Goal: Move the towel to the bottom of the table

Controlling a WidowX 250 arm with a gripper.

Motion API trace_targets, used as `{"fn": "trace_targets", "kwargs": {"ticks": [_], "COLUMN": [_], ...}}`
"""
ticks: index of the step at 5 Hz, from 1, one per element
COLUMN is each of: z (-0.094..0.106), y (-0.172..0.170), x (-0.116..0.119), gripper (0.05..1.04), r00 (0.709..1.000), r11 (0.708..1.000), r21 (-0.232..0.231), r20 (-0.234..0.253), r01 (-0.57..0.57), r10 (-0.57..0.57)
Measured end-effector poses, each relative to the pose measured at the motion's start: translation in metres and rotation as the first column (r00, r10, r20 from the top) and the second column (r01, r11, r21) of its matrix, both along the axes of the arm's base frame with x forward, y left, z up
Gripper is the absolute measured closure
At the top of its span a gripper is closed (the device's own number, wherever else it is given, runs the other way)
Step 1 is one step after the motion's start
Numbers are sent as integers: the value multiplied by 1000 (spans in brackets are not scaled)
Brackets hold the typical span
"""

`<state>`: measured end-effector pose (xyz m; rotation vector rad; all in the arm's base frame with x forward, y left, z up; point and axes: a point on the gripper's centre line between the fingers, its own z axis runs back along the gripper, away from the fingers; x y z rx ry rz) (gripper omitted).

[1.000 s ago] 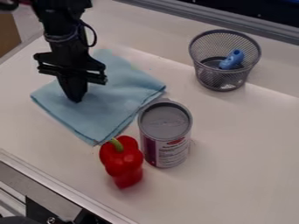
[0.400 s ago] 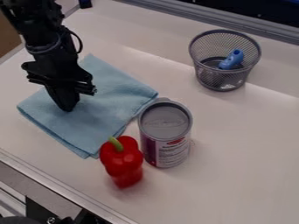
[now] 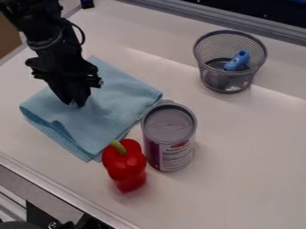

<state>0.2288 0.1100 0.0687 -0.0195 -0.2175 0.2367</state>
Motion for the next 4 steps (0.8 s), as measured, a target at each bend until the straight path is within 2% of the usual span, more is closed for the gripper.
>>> {"fn": "trace_targets", "kwargs": {"ticks": [1,2,3,4], "z": [23,34,51,55], "y": [4,5,10,9], "x": [7,1,-2,-5], "gripper": [372,116,84,84], "r00": [998,987,973,970], "r11": [1000,1000,998,997], "r21": [23,3,-27,-59], "r20": [-69,-160,-226,-241], "r01": [-9,-29,-48,-42], "r10": [11,29,40,27]}}
